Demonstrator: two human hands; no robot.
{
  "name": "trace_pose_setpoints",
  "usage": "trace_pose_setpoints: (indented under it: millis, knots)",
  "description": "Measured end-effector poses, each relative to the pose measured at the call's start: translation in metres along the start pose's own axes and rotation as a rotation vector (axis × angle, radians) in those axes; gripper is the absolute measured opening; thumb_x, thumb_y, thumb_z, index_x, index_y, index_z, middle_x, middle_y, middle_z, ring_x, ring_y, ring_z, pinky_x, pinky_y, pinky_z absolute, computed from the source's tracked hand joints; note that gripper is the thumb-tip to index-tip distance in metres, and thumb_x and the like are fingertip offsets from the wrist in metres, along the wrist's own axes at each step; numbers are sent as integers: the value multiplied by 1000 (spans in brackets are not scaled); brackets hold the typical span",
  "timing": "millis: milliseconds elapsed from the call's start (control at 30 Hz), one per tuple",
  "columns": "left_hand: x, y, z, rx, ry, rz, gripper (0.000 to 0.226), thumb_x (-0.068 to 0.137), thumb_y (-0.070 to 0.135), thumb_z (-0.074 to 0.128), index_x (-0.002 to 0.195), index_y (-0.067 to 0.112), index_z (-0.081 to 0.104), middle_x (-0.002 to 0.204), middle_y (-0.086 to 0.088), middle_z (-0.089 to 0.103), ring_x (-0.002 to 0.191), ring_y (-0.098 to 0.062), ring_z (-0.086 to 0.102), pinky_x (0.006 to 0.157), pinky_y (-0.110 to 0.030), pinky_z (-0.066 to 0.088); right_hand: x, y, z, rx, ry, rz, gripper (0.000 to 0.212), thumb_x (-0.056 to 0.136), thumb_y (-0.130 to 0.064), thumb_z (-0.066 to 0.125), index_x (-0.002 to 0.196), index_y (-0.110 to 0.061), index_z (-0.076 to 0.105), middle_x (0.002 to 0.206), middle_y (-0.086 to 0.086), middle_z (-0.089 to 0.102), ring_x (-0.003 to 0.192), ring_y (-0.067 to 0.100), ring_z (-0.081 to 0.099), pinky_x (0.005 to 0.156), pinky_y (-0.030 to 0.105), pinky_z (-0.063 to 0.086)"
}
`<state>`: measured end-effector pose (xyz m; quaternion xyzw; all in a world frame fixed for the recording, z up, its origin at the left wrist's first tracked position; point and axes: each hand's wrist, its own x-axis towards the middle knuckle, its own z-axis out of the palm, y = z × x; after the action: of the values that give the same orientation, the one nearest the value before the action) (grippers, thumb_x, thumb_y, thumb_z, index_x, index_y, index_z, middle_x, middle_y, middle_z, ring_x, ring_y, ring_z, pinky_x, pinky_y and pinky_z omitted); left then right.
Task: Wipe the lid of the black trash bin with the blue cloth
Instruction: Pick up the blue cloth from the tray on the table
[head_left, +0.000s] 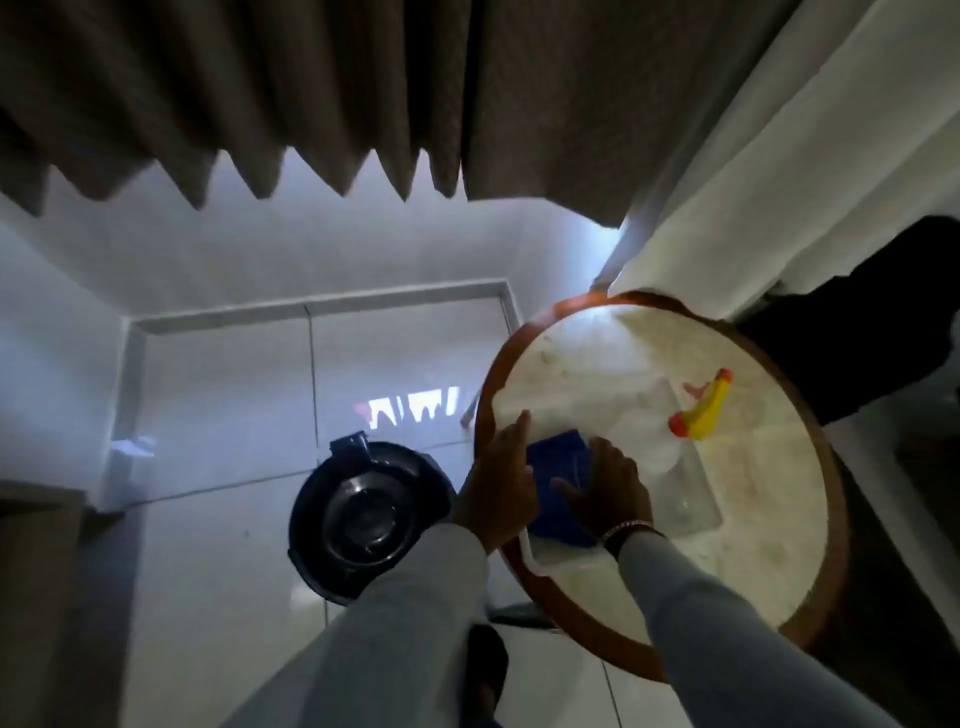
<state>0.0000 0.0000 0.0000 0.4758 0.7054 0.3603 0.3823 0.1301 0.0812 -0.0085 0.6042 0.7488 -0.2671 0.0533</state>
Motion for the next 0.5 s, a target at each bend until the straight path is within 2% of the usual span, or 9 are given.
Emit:
trace_pose_setpoints:
  millis: [33,67,167,233,300,367,500]
  knots:
    - [10,-6,11,39,-34,-3,66,96,9,49,151,20,14,151,-17,38,133,-31,47,107,-42,47,5,6,8,-15,-48,56,71,76,-45,70,131,-17,34,134,11,48,121,32,46,98,47,44]
    - [21,-10,21,100,-54,-2,72,93,5,52,152,17,14,153,-16,35,137,-33,41,111,-47,42,11,10,15,-17,-63,93,75,75,-46,71,132,-15,33,134,13,47,121,33,45,98,48,44]
    - [59,-17,45,282,-131,-55,80,85,-1,61,151,8,16,149,-18,39,136,-35,41,111,-46,41,22,27,35,-18,-65,102,74,76,-41,71,131,-9,35,132,18,47,118,38,46,98,49,44]
    - [80,-24,64,465,-264,-71,79,85,7,65,149,6,18,141,-21,44,129,-38,46,107,-48,44,33,39,49,-8,6,31,64,77,-36,71,125,-6,43,125,20,51,111,39,50,95,46,45]
    - [92,-30,73,662,-323,-50,74,84,15,67,145,7,25,132,-22,49,120,-41,50,97,-52,48,40,45,58,98,46,-13,48,78,-27,72,116,-6,52,118,19,56,105,37,54,87,40,47]
    - [99,-33,75,763,-240,-25,59,83,17,66,135,9,39,124,-19,53,114,-40,53,89,-52,48,42,49,65,174,76,-43,35,79,-19,70,109,-7,58,110,18,63,98,36,59,79,34,45]
    - [99,-33,57,627,-173,-9,33,82,15,65,114,7,58,111,-18,64,105,-37,61,90,-47,49,35,47,57,289,215,-120,22,80,-8,68,102,-9,67,95,14,72,88,26,64,76,23,36]
